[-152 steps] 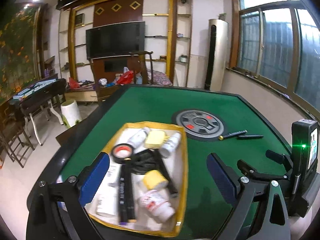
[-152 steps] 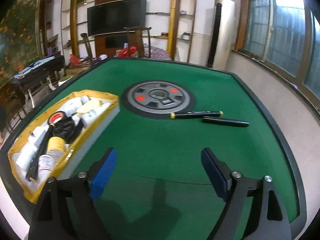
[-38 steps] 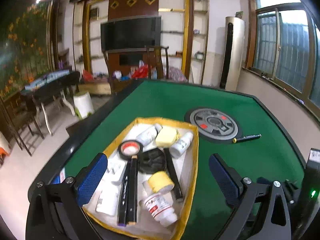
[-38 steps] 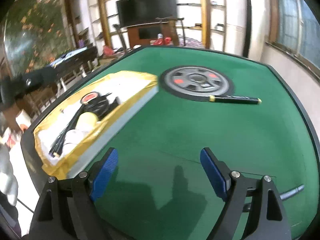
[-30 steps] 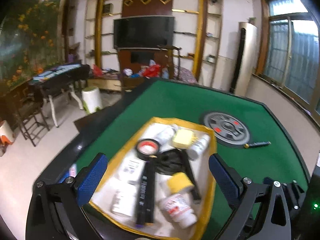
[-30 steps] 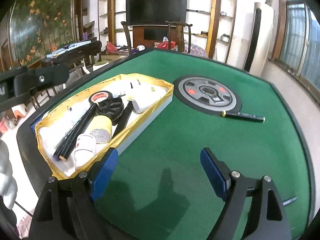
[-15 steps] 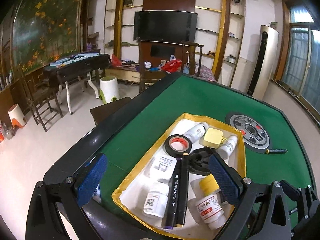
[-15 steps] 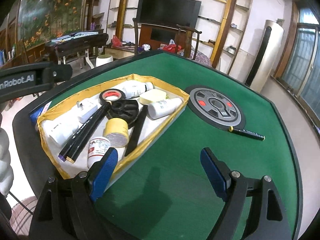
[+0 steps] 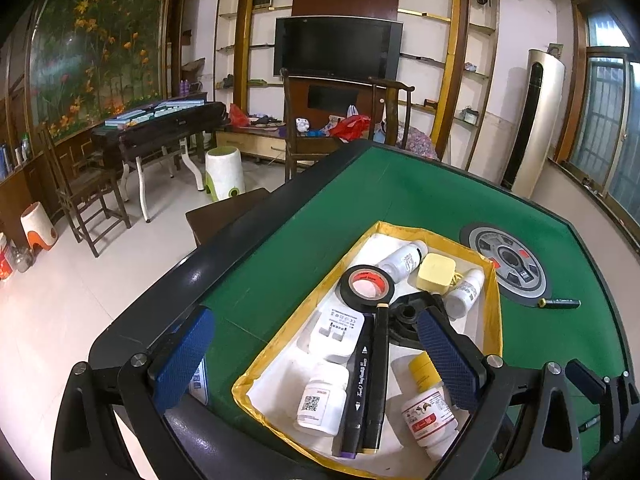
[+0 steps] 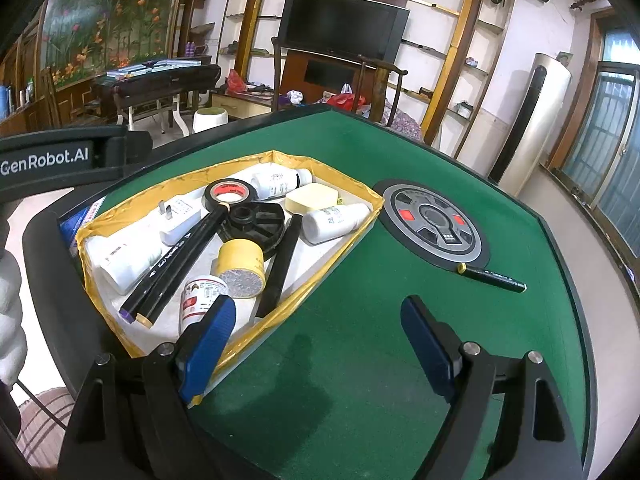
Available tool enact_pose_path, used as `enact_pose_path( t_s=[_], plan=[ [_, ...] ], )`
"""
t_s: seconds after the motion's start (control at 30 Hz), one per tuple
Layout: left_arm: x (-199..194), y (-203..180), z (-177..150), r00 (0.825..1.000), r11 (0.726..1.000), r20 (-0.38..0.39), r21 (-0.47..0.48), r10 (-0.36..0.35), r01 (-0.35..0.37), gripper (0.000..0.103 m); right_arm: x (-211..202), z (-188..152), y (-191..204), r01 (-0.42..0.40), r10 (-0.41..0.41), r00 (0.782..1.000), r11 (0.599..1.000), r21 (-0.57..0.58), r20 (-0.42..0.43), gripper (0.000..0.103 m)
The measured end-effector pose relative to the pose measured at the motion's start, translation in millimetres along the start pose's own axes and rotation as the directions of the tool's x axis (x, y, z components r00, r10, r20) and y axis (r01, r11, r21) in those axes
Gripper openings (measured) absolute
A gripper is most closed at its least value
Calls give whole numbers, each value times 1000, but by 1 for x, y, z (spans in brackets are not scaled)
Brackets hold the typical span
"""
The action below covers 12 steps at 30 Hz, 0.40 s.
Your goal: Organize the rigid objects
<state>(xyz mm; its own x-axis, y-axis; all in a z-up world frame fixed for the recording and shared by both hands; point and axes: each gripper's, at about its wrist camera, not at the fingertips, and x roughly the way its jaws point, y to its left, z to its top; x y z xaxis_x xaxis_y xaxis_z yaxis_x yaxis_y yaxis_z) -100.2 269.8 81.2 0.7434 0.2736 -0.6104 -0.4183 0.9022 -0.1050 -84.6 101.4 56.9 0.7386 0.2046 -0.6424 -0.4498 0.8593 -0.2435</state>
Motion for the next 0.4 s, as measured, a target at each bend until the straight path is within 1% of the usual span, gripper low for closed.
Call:
enact_pose_path(
  t_s=[0.1, 0.23, 0.33, 0.4],
  plan=[
    [1, -1, 0, 1000, 1000, 1, -1, -6, 6, 102, 0, 0, 0, -2, 2, 1000, 1000, -2, 0, 84],
    [1, -1, -3, 999, 999, 6, -3, -52, 52, 102, 1, -1, 3, -2, 2, 1000, 1000, -7, 1, 84],
    [-2, -5, -6, 998, 998, 20, 19, -56, 56, 102, 2, -2, 3, -2, 2, 1000, 1000, -6, 1, 84],
    [-4, -11, -6, 997, 996, 17, 48, -71, 70, 102, 3, -3, 1, -3, 3, 1000, 1000, 3, 0, 84]
  ],
)
